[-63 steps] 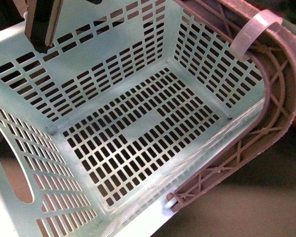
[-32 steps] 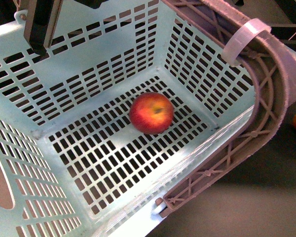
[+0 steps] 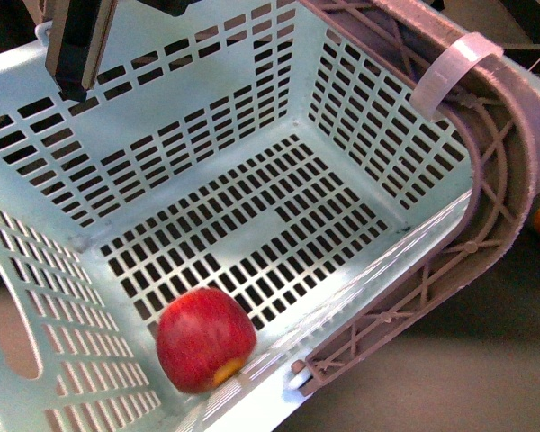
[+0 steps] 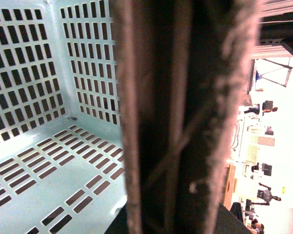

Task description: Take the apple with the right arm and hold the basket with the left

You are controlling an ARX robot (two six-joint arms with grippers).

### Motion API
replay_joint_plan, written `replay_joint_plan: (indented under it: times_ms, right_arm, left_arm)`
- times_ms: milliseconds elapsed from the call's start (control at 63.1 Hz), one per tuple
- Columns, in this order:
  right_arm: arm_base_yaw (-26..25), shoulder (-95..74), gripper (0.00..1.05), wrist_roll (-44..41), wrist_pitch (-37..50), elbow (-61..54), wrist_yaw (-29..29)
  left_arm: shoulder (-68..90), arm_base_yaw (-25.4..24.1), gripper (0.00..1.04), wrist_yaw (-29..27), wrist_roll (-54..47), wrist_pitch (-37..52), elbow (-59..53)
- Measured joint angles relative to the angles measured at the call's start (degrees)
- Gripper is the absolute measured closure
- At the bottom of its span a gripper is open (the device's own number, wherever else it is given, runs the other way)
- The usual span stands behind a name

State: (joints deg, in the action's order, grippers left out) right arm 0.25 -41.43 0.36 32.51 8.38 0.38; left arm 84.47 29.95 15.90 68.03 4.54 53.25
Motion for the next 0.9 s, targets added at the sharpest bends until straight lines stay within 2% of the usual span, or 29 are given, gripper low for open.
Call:
replay_joint_plan:
  times_ms: [904]
  right_arm:
    - [-0.07, 22.05, 1.03, -0.11, -13.09, -7.39, -0.31]
  left_arm:
    - [0.0, 0.0, 0.99, 0.15, -0.02, 0.0, 0.02]
